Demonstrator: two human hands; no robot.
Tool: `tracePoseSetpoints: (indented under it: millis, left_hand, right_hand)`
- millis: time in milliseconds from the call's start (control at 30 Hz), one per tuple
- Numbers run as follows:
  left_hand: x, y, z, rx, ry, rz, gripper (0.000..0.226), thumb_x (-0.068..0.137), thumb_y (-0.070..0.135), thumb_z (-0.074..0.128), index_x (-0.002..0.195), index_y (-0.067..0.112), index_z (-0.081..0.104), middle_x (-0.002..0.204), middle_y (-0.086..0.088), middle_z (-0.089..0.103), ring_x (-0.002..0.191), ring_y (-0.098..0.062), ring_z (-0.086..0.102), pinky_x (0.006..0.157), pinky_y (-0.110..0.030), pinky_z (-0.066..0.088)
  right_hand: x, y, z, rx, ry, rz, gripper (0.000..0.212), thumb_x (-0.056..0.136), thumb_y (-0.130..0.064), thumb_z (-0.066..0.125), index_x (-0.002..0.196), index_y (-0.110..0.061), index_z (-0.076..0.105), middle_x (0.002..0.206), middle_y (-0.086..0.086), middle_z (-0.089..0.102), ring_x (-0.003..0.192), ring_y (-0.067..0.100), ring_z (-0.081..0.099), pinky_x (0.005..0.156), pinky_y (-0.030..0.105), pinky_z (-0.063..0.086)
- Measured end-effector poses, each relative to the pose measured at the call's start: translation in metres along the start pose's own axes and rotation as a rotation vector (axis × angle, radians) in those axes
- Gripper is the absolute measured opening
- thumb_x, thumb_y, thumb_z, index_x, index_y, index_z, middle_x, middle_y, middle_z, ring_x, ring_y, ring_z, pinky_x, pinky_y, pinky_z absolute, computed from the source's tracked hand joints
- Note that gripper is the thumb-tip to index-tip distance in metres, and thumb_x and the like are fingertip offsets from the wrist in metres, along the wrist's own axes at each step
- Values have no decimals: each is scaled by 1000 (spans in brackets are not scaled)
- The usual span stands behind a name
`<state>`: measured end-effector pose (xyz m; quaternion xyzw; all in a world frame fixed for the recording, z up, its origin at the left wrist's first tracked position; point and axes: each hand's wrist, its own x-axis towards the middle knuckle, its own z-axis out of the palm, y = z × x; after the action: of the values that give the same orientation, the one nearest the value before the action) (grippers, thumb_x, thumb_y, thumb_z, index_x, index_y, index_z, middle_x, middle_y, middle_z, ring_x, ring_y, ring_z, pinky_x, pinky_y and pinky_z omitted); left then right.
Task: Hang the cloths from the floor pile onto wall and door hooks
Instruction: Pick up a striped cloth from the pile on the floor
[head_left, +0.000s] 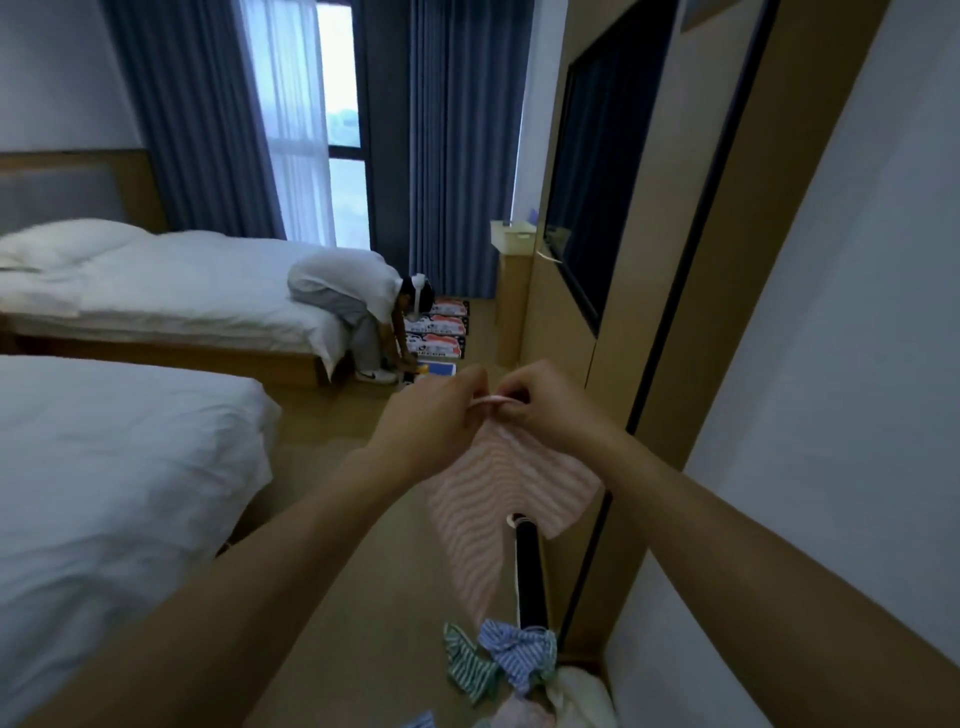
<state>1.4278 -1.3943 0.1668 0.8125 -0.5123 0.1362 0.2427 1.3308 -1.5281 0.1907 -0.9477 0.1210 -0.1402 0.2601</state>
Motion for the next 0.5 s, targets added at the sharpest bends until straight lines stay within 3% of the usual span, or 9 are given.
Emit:
tracePoseSetpoints:
  millis: [67, 200, 300, 400, 500]
  left_hand:
    - [-6, 1, -22, 13, 61, -24, 14, 97, 35, 49, 97, 22, 53, 85, 1, 63, 72, -18, 57, 52, -30, 37]
    - [-27, 5, -66, 45, 156, -76, 11, 98, 30, 48, 93, 22, 52, 83, 2, 63, 68, -15, 56, 57, -35, 49]
    - [-46, 10, -96, 113, 171, -111, 6, 98, 24, 52, 92, 22, 53, 86, 1, 65, 70, -14, 58, 62, -34, 53]
    - [-69, 21, -124, 182, 180, -137, 13, 96, 23, 56, 88, 26, 46, 83, 6, 60, 66, -9, 52, 60, -24, 43]
    - [-93, 32, -146, 214, 173, -170, 16, 95, 28, 58, 89, 29, 44, 78, 11, 50, 60, 0, 42, 57, -14, 30]
  right_hand:
    - [4, -21, -6, -34, 19, -44, 11, 90, -20, 64, 86, -18, 74, 71, -8, 60, 67, 7, 53, 62, 25, 40]
    - [1, -63, -12, -40, 48, -164, 12, 90, -21, 65, 88, -20, 76, 67, -12, 60, 60, 2, 50, 53, 18, 32]
    - [-6, -93, -15, -28, 46, -256, 12, 89, -20, 65, 87, -18, 77, 70, -5, 65, 62, 5, 51, 54, 20, 35]
    - [-18, -118, -18, -19, 0, -326, 17, 90, -23, 63, 84, -13, 75, 72, 2, 67, 62, 9, 51, 56, 24, 37]
    - [-27, -140, -23, -71, -77, -386, 21, 92, -27, 62, 74, -19, 70, 63, -7, 60, 58, 6, 49, 56, 24, 37]
